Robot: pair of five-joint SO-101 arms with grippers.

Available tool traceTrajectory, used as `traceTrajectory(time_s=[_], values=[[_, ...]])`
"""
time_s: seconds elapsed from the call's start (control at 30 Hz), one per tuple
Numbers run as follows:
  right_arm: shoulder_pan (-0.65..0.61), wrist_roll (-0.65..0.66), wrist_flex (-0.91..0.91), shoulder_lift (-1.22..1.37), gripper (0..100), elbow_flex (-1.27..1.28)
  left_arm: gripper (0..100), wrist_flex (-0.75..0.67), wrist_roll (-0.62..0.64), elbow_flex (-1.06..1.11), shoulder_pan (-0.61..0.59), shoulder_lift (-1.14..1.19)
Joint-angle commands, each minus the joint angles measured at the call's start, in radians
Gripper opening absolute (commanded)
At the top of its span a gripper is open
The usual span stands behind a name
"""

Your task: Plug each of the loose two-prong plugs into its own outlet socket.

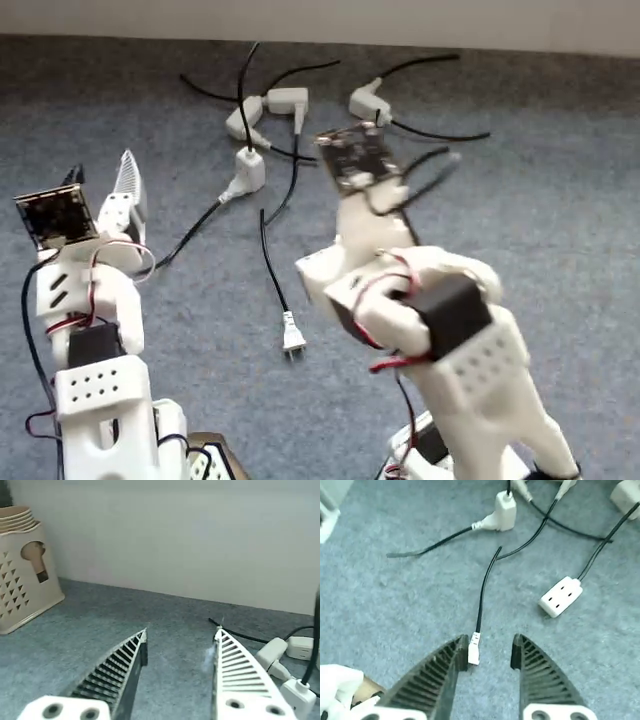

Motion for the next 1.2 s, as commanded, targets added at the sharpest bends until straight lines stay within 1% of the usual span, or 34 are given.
traceTrajectory(time_s=[0.0, 0.1, 0.27, 0.37, 0.47, 0.53, 0.63, 0.73, 0.9, 1.17], values=[[-0.035, -0.014, 0.007, 0.137, 14.6, -0.028, 21, 0.035, 0.092, -0.008, -0.059, -0.005], [-0.036, -0.015, -0.001, 0.260, 14.6, -0.028, 21, 0.078, 0.155, -0.008, -0.074, -0.005], [-0.035, -0.029, -0.036, 0.441, 14.6, -0.028, 21, 0.146, 0.201, -0.008, -0.073, -0.004], [-0.035, -0.087, -0.084, 0.532, 14.6, -0.028, 21, 0.163, 0.213, -0.001, -0.073, 0.001], [-0.038, -0.092, -0.131, 0.588, 14.5, -0.028, 21, 0.155, 0.213, 0.038, -0.073, -0.005], [-0.053, -0.094, -0.166, 0.605, 14.5, -0.027, 21, 0.124, 0.213, 0.062, -0.073, -0.004], [-0.099, -0.124, -0.217, 0.622, 14.5, 0.008, 21, 0.041, 0.213, 0.116, -0.071, -0.004], [-0.090, -0.124, -0.266, 0.624, 14.5, 0.056, 21, -0.003, 0.213, 0.156, -0.068, -0.005], [-0.053, -0.129, -0.355, 0.622, 14.5, 0.182, 21, -0.005, 0.212, 0.179, -0.054, -0.005], [-0.064, -0.129, -0.354, 0.622, 14.5, 0.202, 21, -0.005, 0.212, 0.179, -0.054, -0.005]])
